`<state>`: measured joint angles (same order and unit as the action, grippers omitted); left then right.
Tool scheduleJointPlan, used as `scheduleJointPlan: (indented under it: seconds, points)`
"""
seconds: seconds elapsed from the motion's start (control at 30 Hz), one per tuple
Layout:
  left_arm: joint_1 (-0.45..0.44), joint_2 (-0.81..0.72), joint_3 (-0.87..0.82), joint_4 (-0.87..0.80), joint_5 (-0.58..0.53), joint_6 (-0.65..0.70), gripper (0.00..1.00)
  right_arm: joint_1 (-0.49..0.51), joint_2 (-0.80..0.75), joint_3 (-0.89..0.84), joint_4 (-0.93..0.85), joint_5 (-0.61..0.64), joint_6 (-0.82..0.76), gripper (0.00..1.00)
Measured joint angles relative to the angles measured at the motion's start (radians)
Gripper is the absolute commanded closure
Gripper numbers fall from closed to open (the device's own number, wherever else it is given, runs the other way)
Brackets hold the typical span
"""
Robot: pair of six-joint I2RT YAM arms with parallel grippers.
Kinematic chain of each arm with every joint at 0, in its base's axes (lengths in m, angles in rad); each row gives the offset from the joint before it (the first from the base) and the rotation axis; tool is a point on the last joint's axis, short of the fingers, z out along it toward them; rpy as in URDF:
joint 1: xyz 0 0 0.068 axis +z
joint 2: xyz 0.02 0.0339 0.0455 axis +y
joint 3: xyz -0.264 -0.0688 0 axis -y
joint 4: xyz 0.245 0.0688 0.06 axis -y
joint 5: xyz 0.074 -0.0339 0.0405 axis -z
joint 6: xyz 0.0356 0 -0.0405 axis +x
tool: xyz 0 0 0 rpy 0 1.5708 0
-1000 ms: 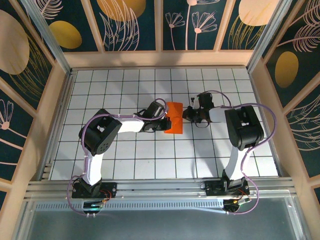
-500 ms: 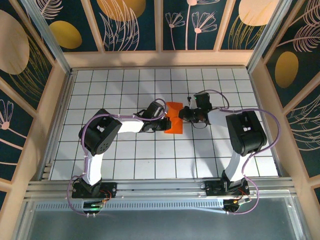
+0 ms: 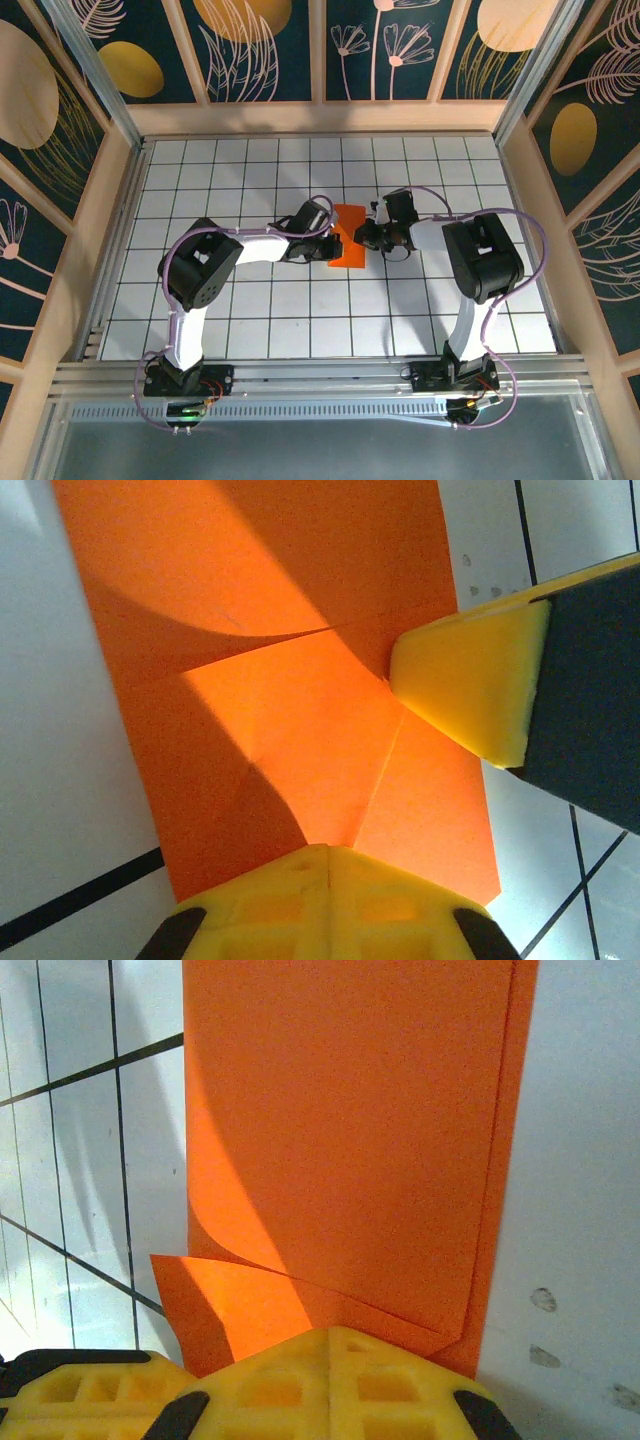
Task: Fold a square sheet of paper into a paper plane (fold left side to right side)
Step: Fold the triangle a second time at the center of the table.
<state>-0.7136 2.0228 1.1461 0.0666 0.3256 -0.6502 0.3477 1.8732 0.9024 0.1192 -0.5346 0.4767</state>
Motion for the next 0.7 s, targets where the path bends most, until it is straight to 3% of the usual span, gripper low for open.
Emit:
scheduleJointPlan:
  seconds: [0.7]
  points:
    - [0.001, 0.032, 0.014, 0.03, 0.111, -0.013, 1.0, 0.001, 0.0, 0.0, -0.002, 0.003, -0.004, 1.0]
